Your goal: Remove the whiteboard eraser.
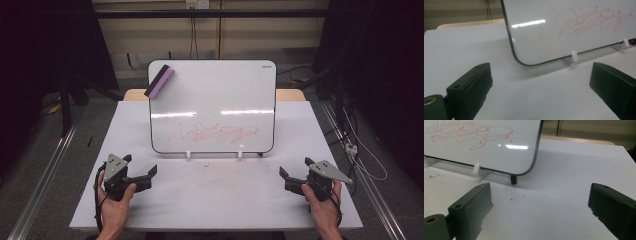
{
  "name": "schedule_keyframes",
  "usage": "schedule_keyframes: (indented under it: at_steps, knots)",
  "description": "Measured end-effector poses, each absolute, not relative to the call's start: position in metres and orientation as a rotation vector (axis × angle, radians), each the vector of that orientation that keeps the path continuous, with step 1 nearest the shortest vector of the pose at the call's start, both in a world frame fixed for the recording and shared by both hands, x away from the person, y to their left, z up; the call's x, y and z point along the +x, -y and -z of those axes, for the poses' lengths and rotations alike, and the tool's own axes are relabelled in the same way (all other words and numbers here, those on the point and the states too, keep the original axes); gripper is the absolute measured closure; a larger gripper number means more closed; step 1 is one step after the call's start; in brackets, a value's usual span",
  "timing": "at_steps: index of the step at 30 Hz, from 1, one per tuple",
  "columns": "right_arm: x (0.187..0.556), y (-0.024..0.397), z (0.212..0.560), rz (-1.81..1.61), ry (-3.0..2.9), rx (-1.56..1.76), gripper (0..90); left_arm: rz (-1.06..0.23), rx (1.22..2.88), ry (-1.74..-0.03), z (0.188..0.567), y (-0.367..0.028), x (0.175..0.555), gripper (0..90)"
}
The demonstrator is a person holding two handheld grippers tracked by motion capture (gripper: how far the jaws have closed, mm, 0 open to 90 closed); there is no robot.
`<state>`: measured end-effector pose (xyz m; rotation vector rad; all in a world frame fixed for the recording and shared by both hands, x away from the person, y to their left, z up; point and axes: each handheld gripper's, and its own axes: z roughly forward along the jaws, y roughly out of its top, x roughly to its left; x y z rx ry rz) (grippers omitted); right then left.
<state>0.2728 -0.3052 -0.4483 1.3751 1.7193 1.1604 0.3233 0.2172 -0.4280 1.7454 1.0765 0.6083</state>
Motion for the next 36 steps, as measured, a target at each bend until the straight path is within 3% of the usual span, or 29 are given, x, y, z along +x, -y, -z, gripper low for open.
schedule_keyframes:
  at_steps: [13,19,27,36]
  knots:
    - [0.275,0.304,0.449,-1.175,-1.738,1.367,5.1,-0.592,1.76,-1.09,0.429,-0.218,0.326,6.7]
    - [0.275,0.303,0.448,-1.183,-1.748,1.359,5.2,-0.511,1.769,-1.102,0.424,-0.216,0.332,8.0]
    - [0.276,0.302,0.45,-1.175,-1.759,1.358,5.2,-0.491,1.811,-1.014,0.411,-0.207,0.342,5.7]
    - [0.277,0.301,0.449,-1.175,-1.768,1.355,5.2,-0.539,1.836,-0.979,0.397,-0.208,0.349,5.2]
